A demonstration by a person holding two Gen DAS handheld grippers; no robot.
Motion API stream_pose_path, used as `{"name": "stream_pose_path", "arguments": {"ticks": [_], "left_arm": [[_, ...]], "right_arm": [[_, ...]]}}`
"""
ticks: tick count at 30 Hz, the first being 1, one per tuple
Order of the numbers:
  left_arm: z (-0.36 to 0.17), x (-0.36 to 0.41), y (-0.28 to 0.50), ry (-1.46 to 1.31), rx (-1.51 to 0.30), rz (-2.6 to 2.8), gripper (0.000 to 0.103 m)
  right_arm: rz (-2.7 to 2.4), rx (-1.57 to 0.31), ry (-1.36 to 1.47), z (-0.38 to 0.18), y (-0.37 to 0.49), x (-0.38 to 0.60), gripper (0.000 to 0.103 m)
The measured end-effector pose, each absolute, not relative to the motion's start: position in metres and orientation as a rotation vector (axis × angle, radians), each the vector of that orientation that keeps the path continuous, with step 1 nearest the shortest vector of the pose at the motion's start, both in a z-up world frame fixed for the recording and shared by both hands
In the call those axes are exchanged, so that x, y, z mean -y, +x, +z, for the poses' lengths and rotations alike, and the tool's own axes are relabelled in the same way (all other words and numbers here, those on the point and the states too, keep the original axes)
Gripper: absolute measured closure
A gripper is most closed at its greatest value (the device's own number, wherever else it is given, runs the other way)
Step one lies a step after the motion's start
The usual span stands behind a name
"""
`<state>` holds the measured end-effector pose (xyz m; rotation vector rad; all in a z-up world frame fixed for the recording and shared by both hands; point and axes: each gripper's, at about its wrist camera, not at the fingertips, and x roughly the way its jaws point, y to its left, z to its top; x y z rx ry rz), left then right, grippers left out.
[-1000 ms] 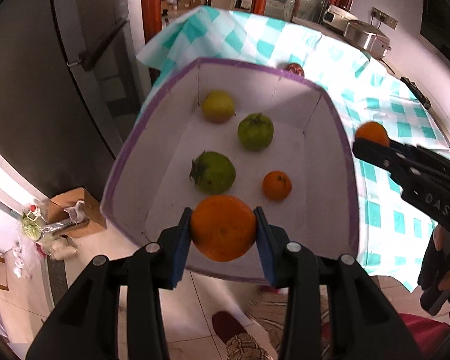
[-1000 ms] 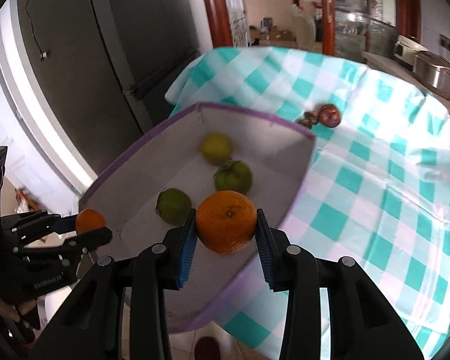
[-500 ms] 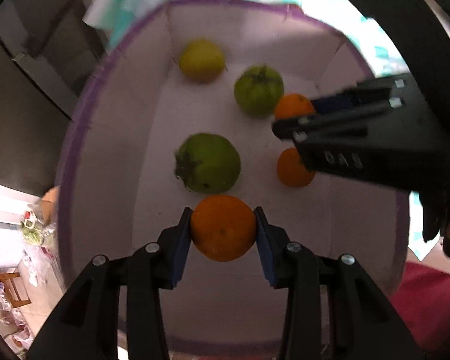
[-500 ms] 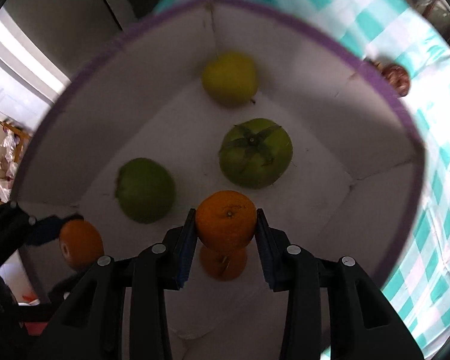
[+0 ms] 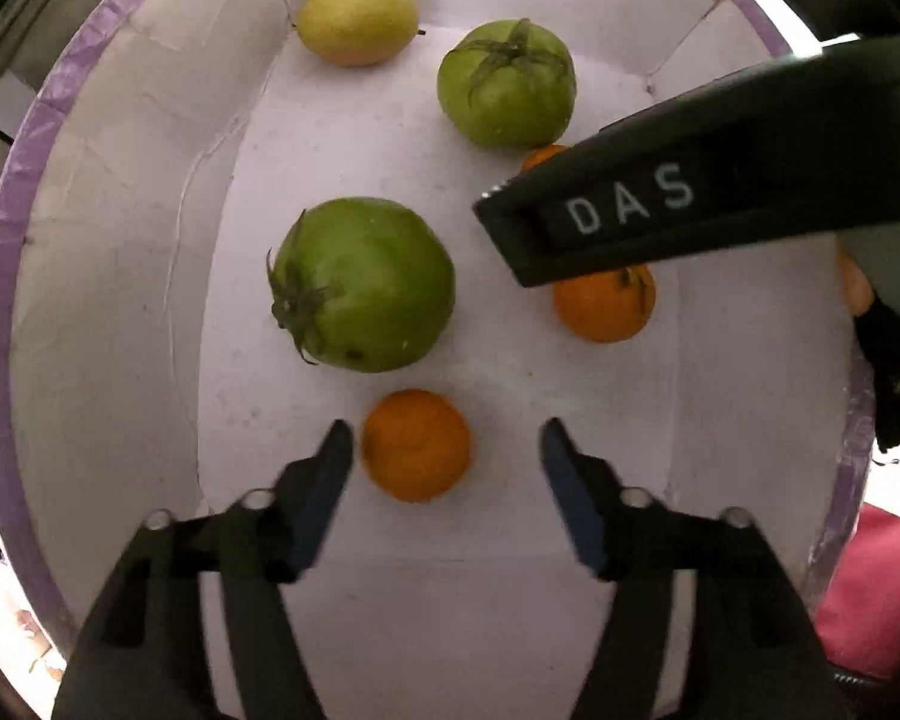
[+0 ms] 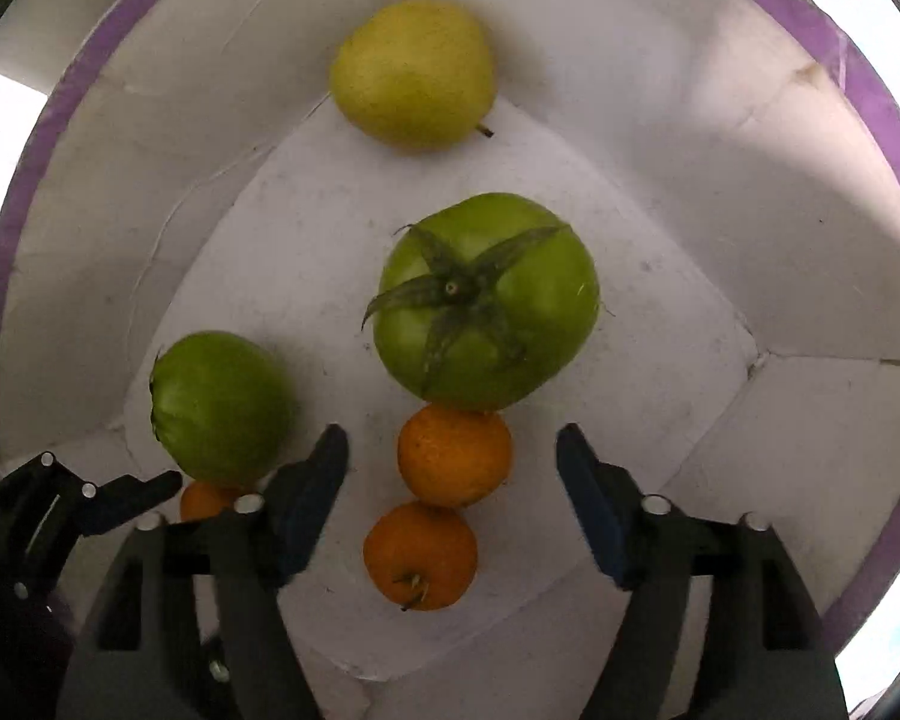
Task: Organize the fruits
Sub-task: 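Open both grippers to drop the tangerines into the box, then move both grippers back over the persimmon and dates on the cloth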
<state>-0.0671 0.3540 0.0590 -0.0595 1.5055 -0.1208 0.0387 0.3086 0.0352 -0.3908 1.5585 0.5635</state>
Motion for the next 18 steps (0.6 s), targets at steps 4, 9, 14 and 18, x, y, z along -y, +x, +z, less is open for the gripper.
{"name": "stream_pose_path", "arguments": {"ticks": [4,9,14,18], "left_arm": [[0.067,-0.352,-0.068,-0.063,-1.462,-0.103,0.021],[0.116,-0.354,-0.094,-0.002,-1.211,-0.030,0.021],[0.188,-0.355,-0.138,-0.005,-0.873,0.088,0.001],[0.202,-0.363,-0.154,-0.114,-0.799,0.201,0.002]], "right_arm": [[0.552,-1.515,-0.364,0.045,0.035,-0.299,0.028],[0.590,-1.414,-0.227,0.086,0.020,-0.275,0.029],[0.622,-1.139,-0.087,0.158,-0.025,-0.233,0.022],[0.615,-0.968,-0.016,0.200,-0.055,-0.190,0.016]]}}
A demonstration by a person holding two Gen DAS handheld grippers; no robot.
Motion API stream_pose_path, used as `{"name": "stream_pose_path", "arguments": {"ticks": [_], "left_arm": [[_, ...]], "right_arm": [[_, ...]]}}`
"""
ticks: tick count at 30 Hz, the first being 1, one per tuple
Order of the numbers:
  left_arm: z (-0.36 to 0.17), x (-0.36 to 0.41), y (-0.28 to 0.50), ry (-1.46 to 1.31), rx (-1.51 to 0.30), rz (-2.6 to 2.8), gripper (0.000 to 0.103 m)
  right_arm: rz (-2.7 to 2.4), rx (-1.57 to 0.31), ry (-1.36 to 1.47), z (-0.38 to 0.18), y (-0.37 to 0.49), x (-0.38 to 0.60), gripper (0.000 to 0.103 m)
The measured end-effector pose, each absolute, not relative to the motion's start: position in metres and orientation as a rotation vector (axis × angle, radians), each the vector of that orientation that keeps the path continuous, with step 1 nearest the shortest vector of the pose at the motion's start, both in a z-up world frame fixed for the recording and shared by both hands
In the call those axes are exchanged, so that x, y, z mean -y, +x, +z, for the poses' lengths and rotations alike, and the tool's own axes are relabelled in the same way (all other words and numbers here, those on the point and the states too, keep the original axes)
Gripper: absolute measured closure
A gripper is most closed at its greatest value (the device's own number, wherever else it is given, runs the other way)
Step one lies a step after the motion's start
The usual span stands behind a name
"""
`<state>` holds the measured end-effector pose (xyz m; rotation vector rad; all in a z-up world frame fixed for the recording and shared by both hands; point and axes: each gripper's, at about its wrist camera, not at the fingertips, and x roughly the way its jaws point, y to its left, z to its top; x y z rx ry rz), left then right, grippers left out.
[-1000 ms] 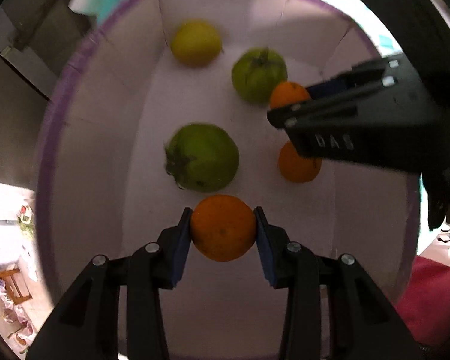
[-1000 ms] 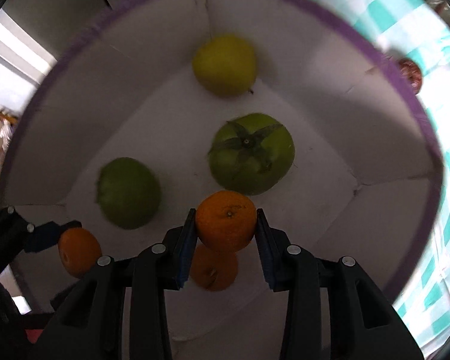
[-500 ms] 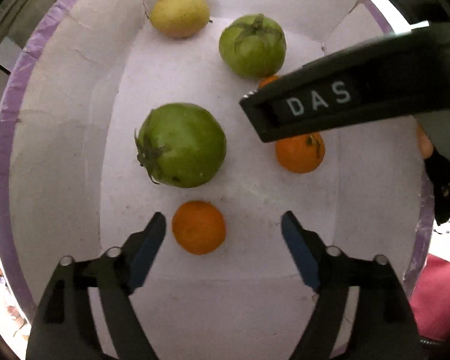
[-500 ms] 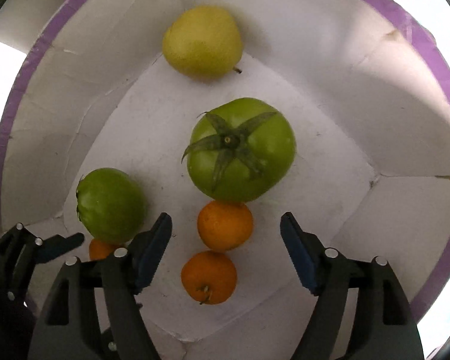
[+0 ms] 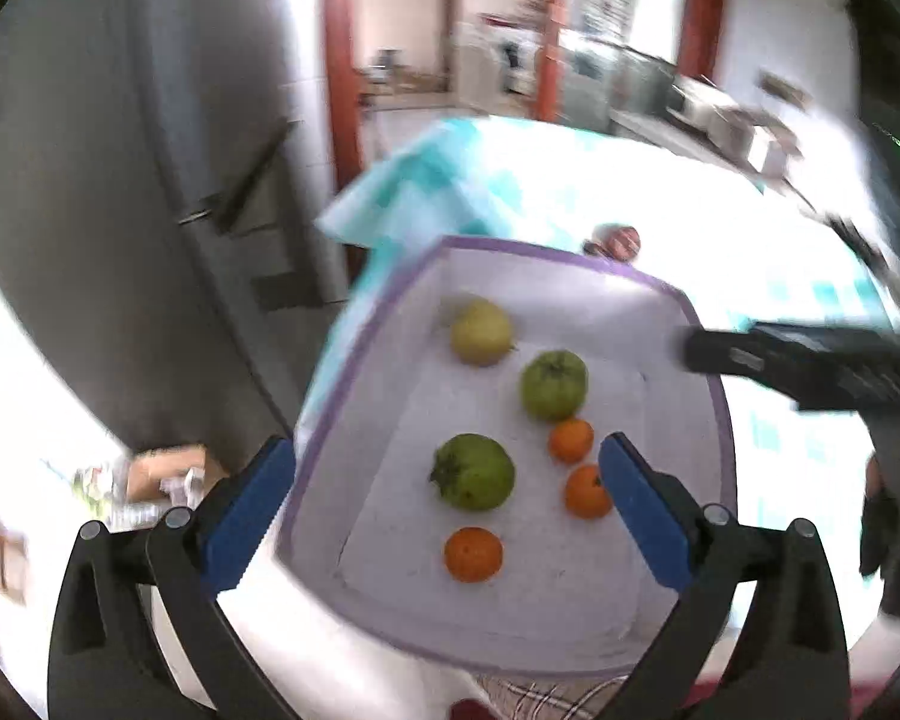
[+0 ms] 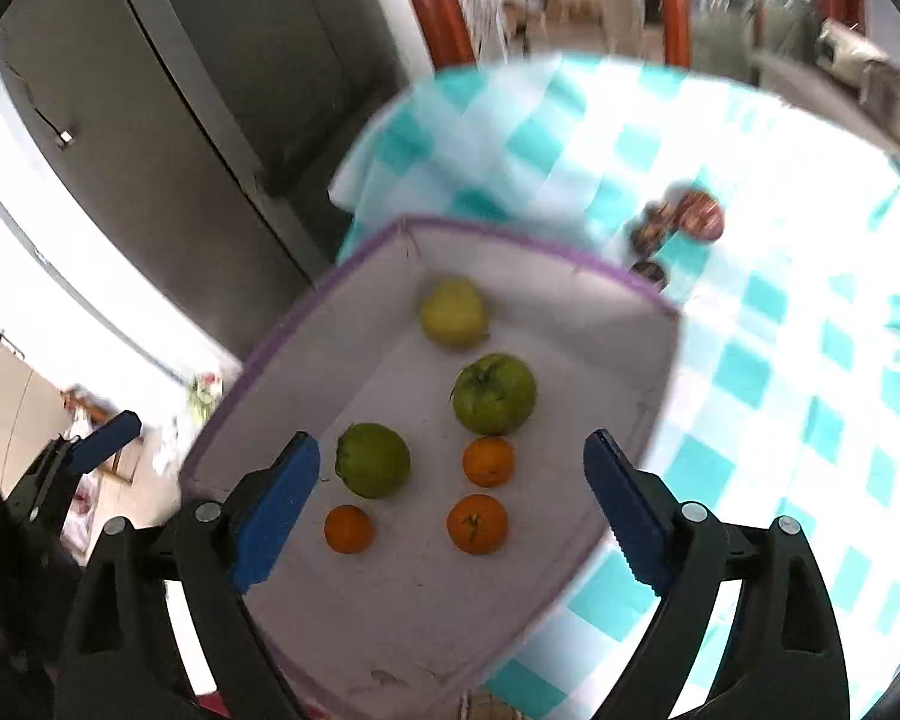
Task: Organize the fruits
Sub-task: 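Move both grippers back over the persimmon and dates on the cloth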
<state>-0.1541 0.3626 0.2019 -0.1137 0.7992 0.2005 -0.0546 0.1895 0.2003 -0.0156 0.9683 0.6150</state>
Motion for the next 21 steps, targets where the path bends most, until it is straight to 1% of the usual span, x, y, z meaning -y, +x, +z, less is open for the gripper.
{"name": "stream_pose_path", "arguments": {"ticks": [3,4,9,15,18,21], "left_arm": [[0.218,-0.361,-0.168,-0.149,-0.745,0.275,0.002],[0.222,-0.365,-0.183,-0.132,-0.727,0.293,0.002],[0.230,-0.344,-0.183,-0.032,-0.706,0.320,0.002],[0.235,-0.283,-0.176,0.018,-0.723,0.277,0.002],[0.234,-0.235,-0.166,0.001,-0.757,0.236,0.002],[0.230,-0.182,-0.155,0.039,-0.777,0.187,0.002]], "right_arm": [[0.583,-0.912,0.015,0.213,-0.072,-0.171,0.015],[0.568,-0.892,0.044,0.220,-0.079,-0.159,0.015],[0.509,-0.850,0.129,0.227,-0.077,-0.121,0.015],[0.513,-0.846,0.112,0.219,-0.084,-0.065,0.015],[0.501,-0.860,0.087,0.214,-0.084,-0.030,0.015],[0.462,-0.882,0.105,0.207,-0.075,0.028,0.015]]}}
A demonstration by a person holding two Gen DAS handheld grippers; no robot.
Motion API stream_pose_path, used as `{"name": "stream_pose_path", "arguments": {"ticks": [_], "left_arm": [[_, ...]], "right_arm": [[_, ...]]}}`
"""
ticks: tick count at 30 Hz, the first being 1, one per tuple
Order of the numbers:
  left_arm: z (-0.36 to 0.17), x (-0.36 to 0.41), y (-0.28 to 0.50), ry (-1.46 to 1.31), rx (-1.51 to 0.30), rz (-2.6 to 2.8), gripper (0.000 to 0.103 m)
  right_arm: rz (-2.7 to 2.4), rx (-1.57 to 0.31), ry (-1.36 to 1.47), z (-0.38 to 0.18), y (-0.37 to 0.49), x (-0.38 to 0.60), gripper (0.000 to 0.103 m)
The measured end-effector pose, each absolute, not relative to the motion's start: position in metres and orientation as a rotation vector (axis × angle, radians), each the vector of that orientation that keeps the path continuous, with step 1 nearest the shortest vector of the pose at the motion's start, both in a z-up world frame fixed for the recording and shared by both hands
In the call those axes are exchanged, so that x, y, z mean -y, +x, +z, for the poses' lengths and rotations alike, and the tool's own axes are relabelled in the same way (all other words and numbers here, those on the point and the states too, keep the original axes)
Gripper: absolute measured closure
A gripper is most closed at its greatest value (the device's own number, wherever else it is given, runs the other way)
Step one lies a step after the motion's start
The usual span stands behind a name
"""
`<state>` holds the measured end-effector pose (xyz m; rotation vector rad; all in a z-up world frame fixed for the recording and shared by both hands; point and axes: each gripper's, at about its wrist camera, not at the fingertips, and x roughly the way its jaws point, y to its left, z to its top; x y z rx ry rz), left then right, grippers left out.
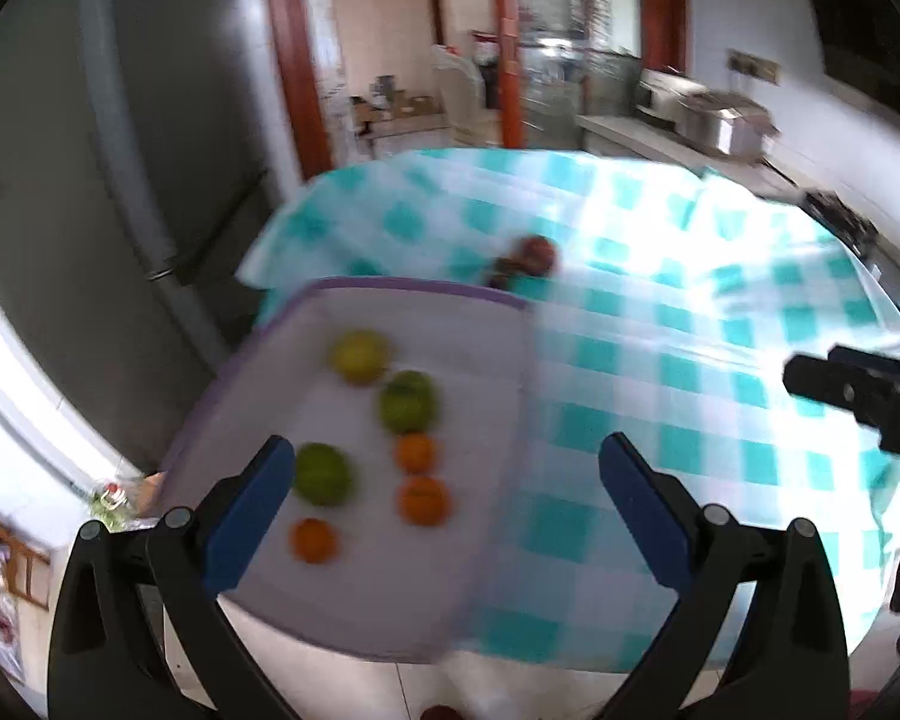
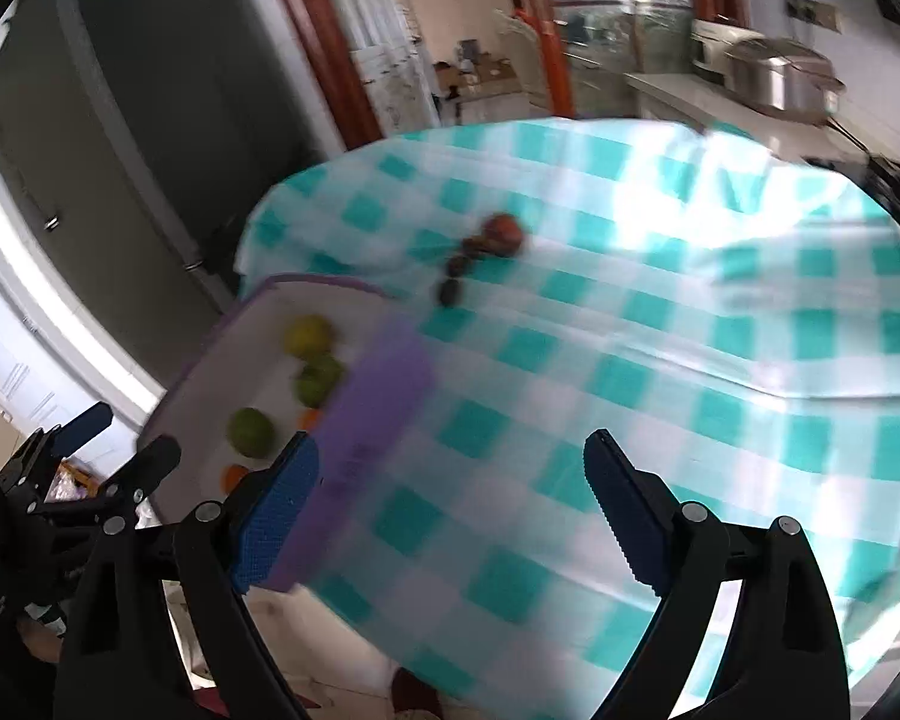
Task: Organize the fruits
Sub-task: 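Move both grippers back over the persimmon and dates on the cloth, then grasp the brown persimmon with the right gripper while the left gripper grasps a date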
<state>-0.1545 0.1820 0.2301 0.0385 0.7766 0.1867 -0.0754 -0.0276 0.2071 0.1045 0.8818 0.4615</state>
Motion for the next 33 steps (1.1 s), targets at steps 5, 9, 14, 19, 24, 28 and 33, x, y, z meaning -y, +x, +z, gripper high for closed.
{"name": "stream_pose_path", "arguments": {"ticks": [5,9,14,19,24,28,33], "left_arm": [[0.217,-0.106,-0.132,0.016,-0.814,0.126,0.002],[0.198,-0.055,-0.115,0.010,-0.883,0.066,0.002],[0.172,-0.007,-0.094,0.047,-0.973,0.019,0.002],[0.161,-0.001,-0.053,0.035,-1.021,0.028,0.002],[0.148,-0.033,0.017,-0.034,-1.081,0.141,0.002],[0.140,-0.071,0.090,-0.020,-1.084,0.290,0.002],[0.120,-0.119,0.176,-0.010,-1.126,0.442,0.002]], "right_arm": [[0.423,-0.892,0.122,0.194,-0.063,0.098,0.015],[0.412,-0.915,0.079,0.173,-0.063,0.133,0.015],[0.355,-0.978,0.123,0.140,-0.058,0.177,0.015],[0.316,-1.033,0.179,0.110,-0.043,0.190,0.015],[0.312,-1.051,0.139,0.097,-0.016,0.175,0.016],[0.276,-1.054,0.143,0.098,0.035,0.160,0.015],[0.293,-1.028,0.147,0.114,0.126,0.120,0.015]]}}
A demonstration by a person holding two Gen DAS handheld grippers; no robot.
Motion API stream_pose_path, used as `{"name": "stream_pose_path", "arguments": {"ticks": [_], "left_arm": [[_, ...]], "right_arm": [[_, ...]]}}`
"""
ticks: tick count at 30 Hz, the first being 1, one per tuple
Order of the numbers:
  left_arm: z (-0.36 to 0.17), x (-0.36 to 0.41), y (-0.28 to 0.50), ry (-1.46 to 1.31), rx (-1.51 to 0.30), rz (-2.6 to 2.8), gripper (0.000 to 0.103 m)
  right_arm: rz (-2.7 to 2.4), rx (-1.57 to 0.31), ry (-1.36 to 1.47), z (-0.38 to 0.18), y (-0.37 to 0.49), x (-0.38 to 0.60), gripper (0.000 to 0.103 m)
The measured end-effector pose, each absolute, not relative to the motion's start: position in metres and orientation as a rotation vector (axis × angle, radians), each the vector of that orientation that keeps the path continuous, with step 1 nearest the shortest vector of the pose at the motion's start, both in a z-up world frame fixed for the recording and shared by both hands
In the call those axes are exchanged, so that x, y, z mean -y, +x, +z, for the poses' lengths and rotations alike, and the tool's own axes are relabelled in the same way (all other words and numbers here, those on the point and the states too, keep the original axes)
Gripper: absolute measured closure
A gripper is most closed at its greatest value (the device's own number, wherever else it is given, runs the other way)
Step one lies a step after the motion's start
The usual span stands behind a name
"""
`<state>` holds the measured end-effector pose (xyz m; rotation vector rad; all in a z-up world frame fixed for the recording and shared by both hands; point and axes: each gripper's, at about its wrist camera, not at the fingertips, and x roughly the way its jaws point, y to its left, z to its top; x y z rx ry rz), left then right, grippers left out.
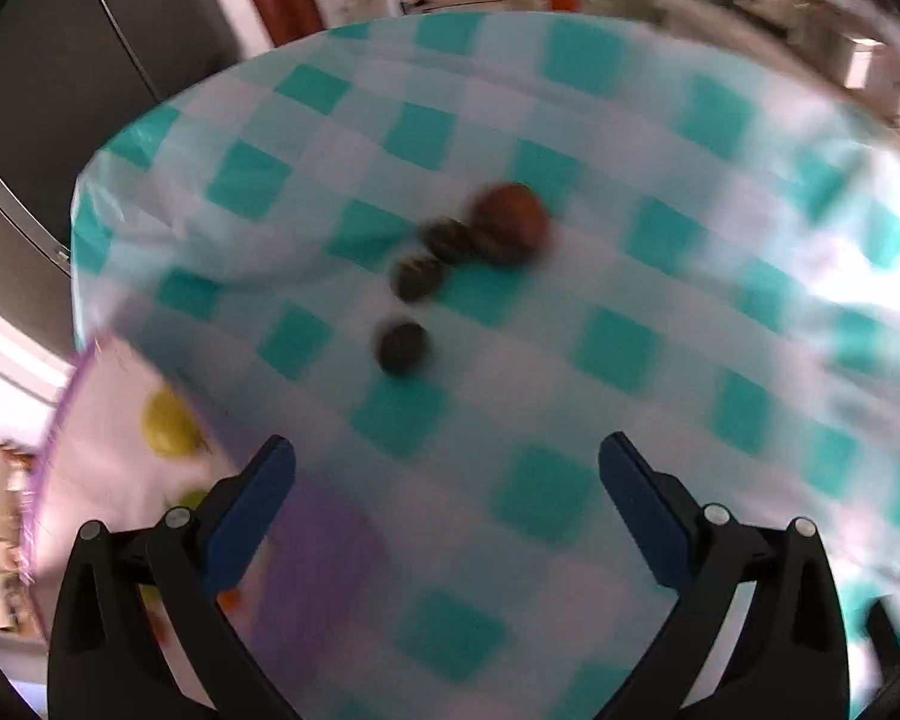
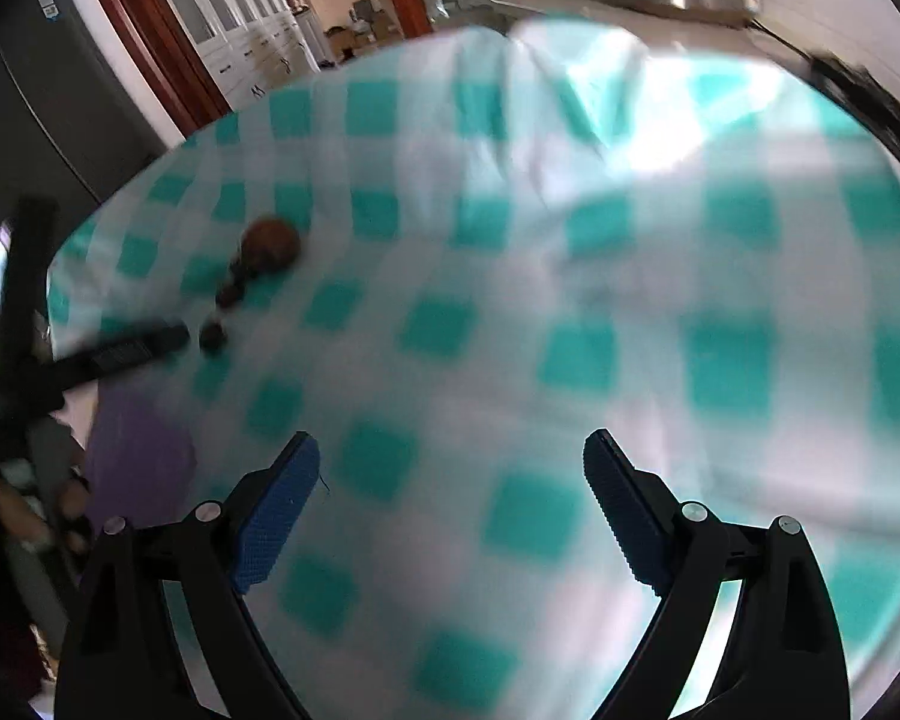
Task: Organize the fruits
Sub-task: 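Grasp the brown persimmon with the right gripper while the left gripper grasps a date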
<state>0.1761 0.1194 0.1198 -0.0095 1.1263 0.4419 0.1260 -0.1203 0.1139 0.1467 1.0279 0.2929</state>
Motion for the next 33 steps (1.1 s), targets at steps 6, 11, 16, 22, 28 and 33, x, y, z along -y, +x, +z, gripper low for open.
{"name": "stream_pose_path", "arguments": {"ticks": [6,11,16,22,28,33], "left_arm": [[0.066,-0.157,0.241,0.019,-1.204,0.543,0.002],[0.028,-0.172,0.254,-0.022,-1.272,0.551,0.004],[0.019,-0.191,0.249,-0.122,-1.212,0.567,0.007],[0.019,-0.202,0.239,-0.195,-1.103,0.533,0.011],[0.021,-0.205,0.233,-0.213,-1.016,0.467,0.034],[0.026,-0.203,0.235,-0.188,-0.980,0.437,0.058]], "right_arm": [[0.378,-1.023,0.137,0.128,0.237,0.050,0.015],[0.463,-1.068,0.089,0.124,0.299,-0.011,0.015],[0.595,-1.148,-0.054,0.099,0.337,-0.083,0.016],[0.670,-1.262,-0.199,0.056,0.359,-0.146,0.016],[0.663,-1.373,-0.375,0.022,0.368,-0.181,0.027],[0.668,-1.365,-0.371,0.021,0.365,-0.185,0.036]]}}
